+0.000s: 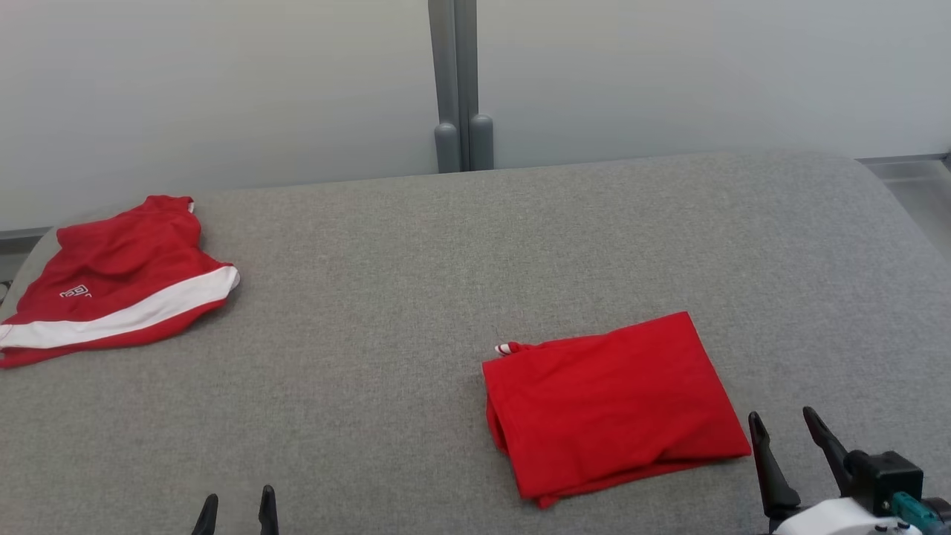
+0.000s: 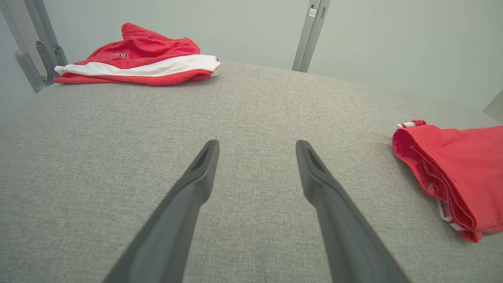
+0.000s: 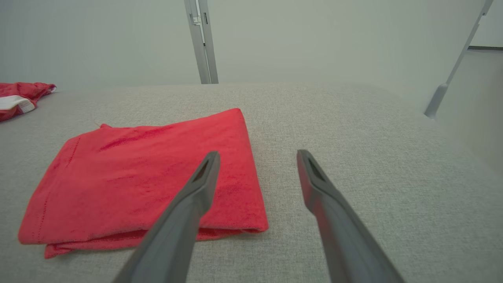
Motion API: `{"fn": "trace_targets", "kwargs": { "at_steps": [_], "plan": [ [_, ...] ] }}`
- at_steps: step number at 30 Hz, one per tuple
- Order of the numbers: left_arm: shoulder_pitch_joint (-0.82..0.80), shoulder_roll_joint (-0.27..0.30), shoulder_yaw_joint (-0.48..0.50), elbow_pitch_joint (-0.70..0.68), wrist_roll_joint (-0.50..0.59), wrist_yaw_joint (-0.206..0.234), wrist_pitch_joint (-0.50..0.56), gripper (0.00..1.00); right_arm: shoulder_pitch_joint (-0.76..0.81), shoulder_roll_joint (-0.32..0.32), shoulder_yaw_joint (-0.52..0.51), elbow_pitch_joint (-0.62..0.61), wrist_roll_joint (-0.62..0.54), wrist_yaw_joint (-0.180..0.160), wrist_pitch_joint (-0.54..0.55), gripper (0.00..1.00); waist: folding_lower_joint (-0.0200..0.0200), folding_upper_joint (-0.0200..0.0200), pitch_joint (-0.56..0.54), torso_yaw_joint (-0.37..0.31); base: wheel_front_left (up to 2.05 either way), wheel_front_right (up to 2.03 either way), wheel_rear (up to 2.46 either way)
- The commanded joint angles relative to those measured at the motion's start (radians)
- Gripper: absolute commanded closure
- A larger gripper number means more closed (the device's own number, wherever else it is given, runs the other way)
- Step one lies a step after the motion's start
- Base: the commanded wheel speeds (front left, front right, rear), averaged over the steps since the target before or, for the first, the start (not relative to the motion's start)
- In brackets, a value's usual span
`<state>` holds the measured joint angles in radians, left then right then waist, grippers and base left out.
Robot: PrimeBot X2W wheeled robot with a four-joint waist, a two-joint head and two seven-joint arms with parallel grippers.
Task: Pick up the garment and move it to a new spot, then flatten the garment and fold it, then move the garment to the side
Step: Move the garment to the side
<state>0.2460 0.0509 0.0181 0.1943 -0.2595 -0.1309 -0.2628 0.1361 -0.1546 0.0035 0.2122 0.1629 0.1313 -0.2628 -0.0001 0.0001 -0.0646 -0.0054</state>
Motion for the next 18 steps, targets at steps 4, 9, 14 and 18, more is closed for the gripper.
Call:
{"fn": "trace_targets", "kwargs": {
  "at_steps": [4,9,14,18],
  "plan": [
    [-0.014,0.000,-0.018,-0.009,-0.006,0.000,-0.002,0.00,-0.134,-0.086,0.104,0.145,0.134,-0.001,0.032,0.00,0.0001,-0.0001,0.033,0.018,0.00,0.00,0.00],
    [-0.022,0.001,-0.025,-0.005,-0.009,0.000,-0.002,0.00,-0.270,-0.176,0.211,0.237,0.225,-0.002,0.145,0.00,0.0001,-0.0001,0.056,0.030,0.00,0.00,0.00],
    [-0.045,0.001,-0.037,0.008,0.001,0.000,-0.002,0.00,-0.393,-0.235,0.334,0.335,0.337,-0.001,0.290,0.00,0.0001,-0.0001,0.073,0.055,0.00,0.00,0.00],
    [-0.065,0.001,-0.042,0.011,0.003,0.000,-0.002,0.00,-0.445,-0.259,0.406,0.387,0.427,-0.001,0.346,0.00,0.0001,-0.0001,0.087,0.076,0.00,0.00,0.00]
  ]
}}
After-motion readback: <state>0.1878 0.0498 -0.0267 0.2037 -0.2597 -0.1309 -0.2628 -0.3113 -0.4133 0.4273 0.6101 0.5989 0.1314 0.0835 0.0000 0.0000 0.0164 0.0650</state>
